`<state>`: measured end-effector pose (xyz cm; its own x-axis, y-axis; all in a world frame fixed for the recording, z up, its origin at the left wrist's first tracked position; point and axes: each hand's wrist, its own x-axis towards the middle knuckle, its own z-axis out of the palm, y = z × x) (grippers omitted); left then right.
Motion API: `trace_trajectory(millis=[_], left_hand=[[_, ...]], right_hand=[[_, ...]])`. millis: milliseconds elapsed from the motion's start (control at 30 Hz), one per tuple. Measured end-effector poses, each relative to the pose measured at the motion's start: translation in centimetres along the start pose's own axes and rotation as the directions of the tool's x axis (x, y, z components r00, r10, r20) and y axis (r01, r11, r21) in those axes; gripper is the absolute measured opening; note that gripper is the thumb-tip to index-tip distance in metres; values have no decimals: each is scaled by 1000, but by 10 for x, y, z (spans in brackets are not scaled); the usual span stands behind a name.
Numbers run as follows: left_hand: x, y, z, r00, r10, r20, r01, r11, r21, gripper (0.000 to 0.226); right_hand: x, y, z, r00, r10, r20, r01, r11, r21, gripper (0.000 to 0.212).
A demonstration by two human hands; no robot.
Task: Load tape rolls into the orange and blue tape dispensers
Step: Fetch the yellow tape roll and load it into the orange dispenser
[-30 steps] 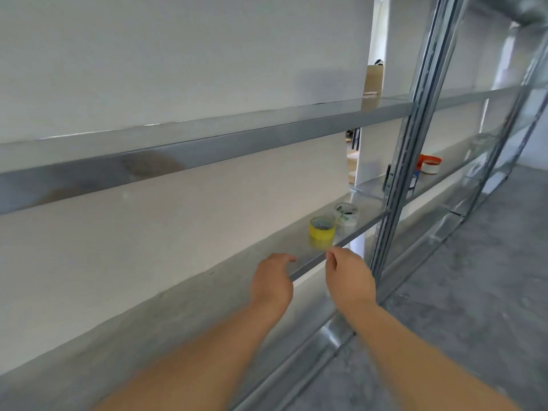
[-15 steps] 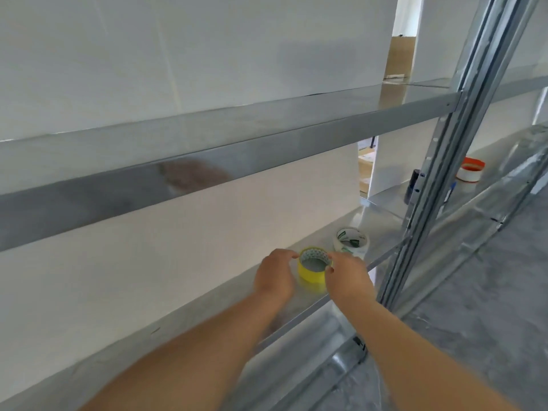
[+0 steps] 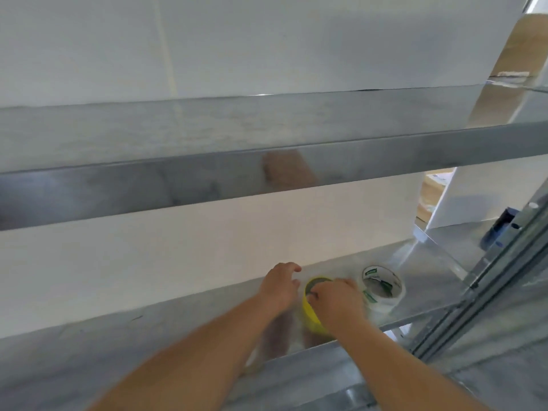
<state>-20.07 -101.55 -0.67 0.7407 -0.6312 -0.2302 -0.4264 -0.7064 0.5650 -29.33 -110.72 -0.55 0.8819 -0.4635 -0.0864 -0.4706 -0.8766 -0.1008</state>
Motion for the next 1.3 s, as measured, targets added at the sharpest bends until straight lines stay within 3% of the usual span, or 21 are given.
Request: trace_trajectory(millis=[100, 233, 400, 567, 700, 767, 867, 1000, 1100, 1167, 1300], left_hand=[[0, -3, 1, 999, -45, -5, 45, 999, -20, 40], [-6, -10, -3, 996, -85, -12, 84, 992, -97, 40], [-28, -37, -16, 970, -227, -82, 179, 904, -387, 41], [-69, -81, -61, 895, -436, -92, 207, 590, -781, 43], [-129, -137, -104, 851, -520, -72, 57, 228, -972, 44], [-162, -171, -118, 834, -543, -95, -12, 155, -988, 46], [-221, -224, -144, 797, -581, -164, -68, 183, -981, 39], [-304, -295, -183, 751, -618, -232, -92, 250, -964, 34], [-360, -348, -209, 683, -679, -268, -76, 299, -951, 34], [-393, -376, -226, 638, -717, -280, -60, 316, -947, 26], [-448, -418, -255, 556, -779, -291, -55, 314, -948, 22]], right_hand=[[3, -2, 4, 998, -50, 24, 50, 998, -31, 38], [8, -6, 4, 995, -82, 50, 81, 997, 16, 18], [2, -45, 2, 953, -218, -211, 235, 970, 58, 31], [-16, -116, -3, 851, -408, -331, 449, 892, 55, 12], [-40, -181, 7, 780, -522, -344, 580, 811, 83, 3], [-57, -221, 9, 738, -581, -344, 647, 755, 112, 2], [-93, -291, 9, 717, -623, -313, 693, 683, 230, 13], [-146, -390, 15, 802, -521, -292, 583, 572, 577, 45], [-176, -462, 18, 747, -557, -364, 637, 441, 632, 59], [-191, -505, 20, 684, -603, -410, 710, 423, 563, 45], [-215, -583, 23, 665, -612, -427, 719, 370, 589, 14]])
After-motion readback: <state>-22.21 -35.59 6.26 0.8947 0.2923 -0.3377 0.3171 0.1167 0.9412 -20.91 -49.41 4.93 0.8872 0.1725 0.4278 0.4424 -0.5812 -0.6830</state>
